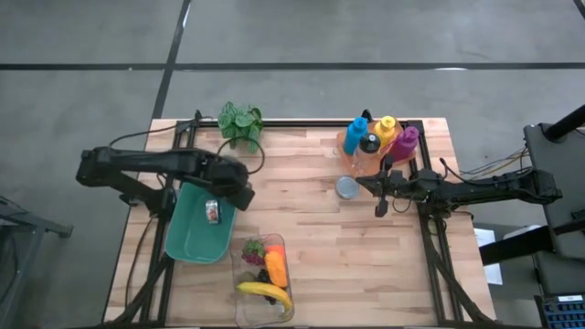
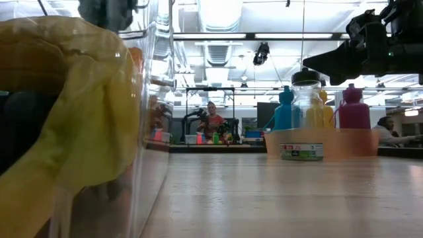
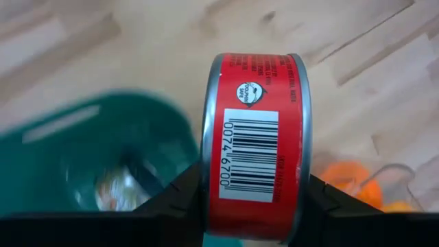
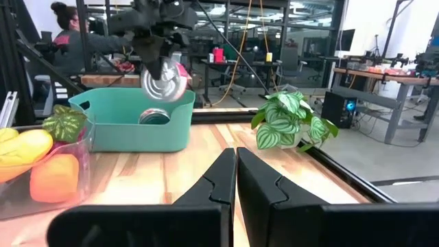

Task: Pick & Place Food Item
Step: Put the red tuna can into the blue bin

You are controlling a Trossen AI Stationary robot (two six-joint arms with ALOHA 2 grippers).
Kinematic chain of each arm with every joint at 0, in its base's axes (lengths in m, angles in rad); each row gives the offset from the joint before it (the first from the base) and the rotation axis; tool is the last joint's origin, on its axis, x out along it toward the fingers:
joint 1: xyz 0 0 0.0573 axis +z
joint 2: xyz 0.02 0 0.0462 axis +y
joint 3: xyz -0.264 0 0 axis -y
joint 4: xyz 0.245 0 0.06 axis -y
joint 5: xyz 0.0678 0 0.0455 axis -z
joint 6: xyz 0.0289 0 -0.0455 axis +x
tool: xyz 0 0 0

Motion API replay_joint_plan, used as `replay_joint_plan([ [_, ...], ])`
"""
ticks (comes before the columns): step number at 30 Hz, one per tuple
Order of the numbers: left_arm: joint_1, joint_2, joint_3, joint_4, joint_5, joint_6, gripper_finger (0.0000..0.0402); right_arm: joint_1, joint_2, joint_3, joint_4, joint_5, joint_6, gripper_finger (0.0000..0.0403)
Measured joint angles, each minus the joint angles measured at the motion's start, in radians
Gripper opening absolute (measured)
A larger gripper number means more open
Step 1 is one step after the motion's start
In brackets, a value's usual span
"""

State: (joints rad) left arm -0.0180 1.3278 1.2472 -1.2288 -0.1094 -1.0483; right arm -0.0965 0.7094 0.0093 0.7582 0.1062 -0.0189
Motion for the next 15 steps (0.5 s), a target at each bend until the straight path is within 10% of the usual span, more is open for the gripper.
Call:
replay_joint_plan([
  [15,-0.09,-0.037,0.002,-0.33,0.133,-0.454,0.0134,0.0,0.0,0.0,0.0,0.0,0.0,0.0012],
])
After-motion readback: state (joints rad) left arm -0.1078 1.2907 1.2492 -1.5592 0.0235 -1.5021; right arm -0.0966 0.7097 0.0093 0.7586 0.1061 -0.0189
